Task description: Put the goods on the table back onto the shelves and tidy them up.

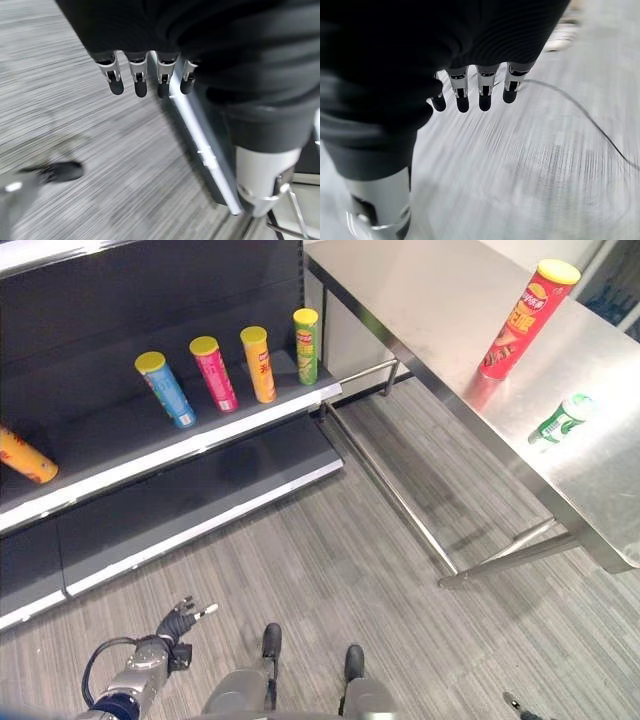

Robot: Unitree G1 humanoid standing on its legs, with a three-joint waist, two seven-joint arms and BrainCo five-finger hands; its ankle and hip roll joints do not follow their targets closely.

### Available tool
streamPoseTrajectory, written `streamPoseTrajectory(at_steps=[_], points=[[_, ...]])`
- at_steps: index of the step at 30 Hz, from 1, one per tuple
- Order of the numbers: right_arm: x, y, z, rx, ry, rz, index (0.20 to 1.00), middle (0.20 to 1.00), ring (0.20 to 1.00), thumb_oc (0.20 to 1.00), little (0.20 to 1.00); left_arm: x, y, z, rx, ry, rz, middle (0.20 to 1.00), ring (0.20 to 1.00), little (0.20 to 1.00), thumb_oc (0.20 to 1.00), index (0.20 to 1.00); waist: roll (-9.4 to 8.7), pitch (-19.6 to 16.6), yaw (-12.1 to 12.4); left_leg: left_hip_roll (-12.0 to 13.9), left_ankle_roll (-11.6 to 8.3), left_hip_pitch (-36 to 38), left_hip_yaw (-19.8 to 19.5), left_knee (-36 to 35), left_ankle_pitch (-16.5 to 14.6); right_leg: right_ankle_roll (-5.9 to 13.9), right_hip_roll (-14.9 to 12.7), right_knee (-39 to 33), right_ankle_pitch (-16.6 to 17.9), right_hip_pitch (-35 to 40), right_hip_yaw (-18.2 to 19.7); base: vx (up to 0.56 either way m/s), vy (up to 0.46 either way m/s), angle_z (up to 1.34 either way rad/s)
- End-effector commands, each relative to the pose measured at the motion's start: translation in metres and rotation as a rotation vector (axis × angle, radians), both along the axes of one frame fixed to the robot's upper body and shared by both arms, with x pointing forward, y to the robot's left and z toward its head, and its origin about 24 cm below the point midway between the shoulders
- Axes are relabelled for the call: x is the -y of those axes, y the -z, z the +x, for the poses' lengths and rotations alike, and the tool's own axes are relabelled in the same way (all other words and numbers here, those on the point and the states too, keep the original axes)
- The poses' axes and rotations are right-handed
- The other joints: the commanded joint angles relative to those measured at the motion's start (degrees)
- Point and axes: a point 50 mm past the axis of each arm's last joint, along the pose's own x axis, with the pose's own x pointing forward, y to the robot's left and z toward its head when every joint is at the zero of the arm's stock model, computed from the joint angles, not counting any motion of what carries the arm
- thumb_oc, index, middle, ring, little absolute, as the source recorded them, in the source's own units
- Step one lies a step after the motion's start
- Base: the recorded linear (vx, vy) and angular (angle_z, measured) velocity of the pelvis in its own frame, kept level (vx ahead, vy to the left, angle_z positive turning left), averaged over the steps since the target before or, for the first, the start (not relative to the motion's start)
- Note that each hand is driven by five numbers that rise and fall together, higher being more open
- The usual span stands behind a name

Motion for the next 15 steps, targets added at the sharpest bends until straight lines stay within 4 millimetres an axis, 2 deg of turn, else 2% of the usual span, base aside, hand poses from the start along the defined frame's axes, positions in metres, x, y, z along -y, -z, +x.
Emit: streamPoseTrajectory(at_steps=[1,2,3,4,6,8,9,12,14,15], points=[[0.053,-0.063,0.015,0.197,0.107,-0.315,1.0,1.0,1.0,1.0,1.0,-0.008,-0.005,0.0,0.046,-0.031,0.027,1.0,1.0,1.0,1.0,1.0,0.66,-4.08,-1.2,3.81,-3.07,0.43,0.22,0.15,-5.47,3.55,0.19,3.46,-3.92,-2.69,-0.72,0.1,0.192,-1.28],[0.061,-0.083,0.023,0.305,0.119,-0.374,1.0,1.0,1.0,1.0,1.0,-0.008,-0.002,-0.004,0.028,-0.035,0.025,1.0,1.0,1.0,1.0,1.0,0.61,-4.13,-1.31,3.73,-2.7,1.35,1.42,0.15,-6.16,4.03,-0.13,3.49,-3.74,-2.79,0.26,0.13,0.193,-1.08],[0.073,-0.114,0.034,0.471,0.119,-0.463,1.0,1.0,1.0,1.0,1.0,-0.01,0.001,-0.009,0.002,-0.034,0.023,1.0,1.0,1.0,1.0,1.0,0.31,-4.43,-2.02,3.44,-2.25,2.35,2.42,0.15,-6.99,4.57,-0.58,3.59,-3.35,-2.92,1.1,0.08,0.152,-0.68],[0.073,-0.114,0.034,0.472,0.12,-0.464,1.0,1.0,1.0,1.0,1.0,-0.01,0.002,-0.009,0.002,-0.033,0.022,1.0,1.0,1.0,1.0,1.0,0.37,-4.35,-1.79,3.42,-2.2,2.5,2.61,0.15,-7.08,4.63,-0.61,3.6,-3.36,-2.88,1.29,0.05,0.116,-0.27],[0.085,-0.151,0.043,0.585,0.106,-0.584,1.0,1.0,1.0,1.0,1.0,-0.01,0.003,-0.013,-0.012,-0.022,0.017,1.0,1.0,1.0,1.0,1.0,0.18,-4.69,-1.55,3.01,-1.7,3.49,3.31,0.15,-7.9,5.15,-1.05,3.65,-2.96,-3.01,2.01,0.05,0.098,-0.44],[0.092,-0.184,0.055,0.554,0.0,-0.699,1.0,1.0,1.0,1.0,1.0,-0.009,0.006,-0.019,-0.037,0.013,0.022,1.0,1.0,1.0,1.0,1.0,-0.15,-5.18,-0.93,2.56,-1.29,4.28,3.43,0.15,-8.52,5.59,-1.47,3.63,-2.66,-2.9,2.34,0.06,0.092,-0.26],[0.094,-0.202,0.069,0.512,-0.083,-0.764,1.0,1.0,1.0,1.0,1.0,-0.008,0.008,-0.022,-0.052,0.032,0.025,1.0,1.0,1.0,1.0,1.0,-0.17,-5.29,-0.47,2.35,-1.07,4.74,3.62,0.15,-8.74,5.85,-1.68,3.65,-2.39,-2.89,2.68,0.05,0.079,-0.21],[0.082,-0.249,0.115,0.515,-0.29,-0.925,1.0,1.0,1.0,1.0,1.0,-0.003,0.01,-0.025,-0.064,0.076,0.033,1.0,1.0,1.0,1.0,1.0,-0.66,-5.41,1.21,1.64,-0.36,5.78,3.76,0.15,-9.48,6.29,-2.32,3.98,-1.72,-3.11,3.36,0.04,0.088,-0.29],[0.069,-0.267,0.137,0.552,-0.372,-0.992,1.0,1.0,1.0,1.0,1.0,0.0,0.009,-0.024,-0.059,0.107,0.033,1.0,1.0,1.0,1.0,1.0,-0.64,-5.5,2.47,1.0,0.31,6.3,3.78,0.15,-10.02,6.74,-3.17,5.57,-1.72,-3.51,2.9,0.04,0.1,-0.21],[0.062,-0.274,0.146,0.556,-0.404,-1.026,1.0,1.0,1.0,1.0,1.0,0.002,0.009,-0.022,-0.058,0.129,0.031,1.0,1.0,1.0,1.0,1.0,-0.43,-5.27,3.27,0.81,0.74,6.54,3.78,0.15,-10.08,6.95,-3.87,8.79,-1.67,-4.16,1.91,0.02,0.1,-0.09]])
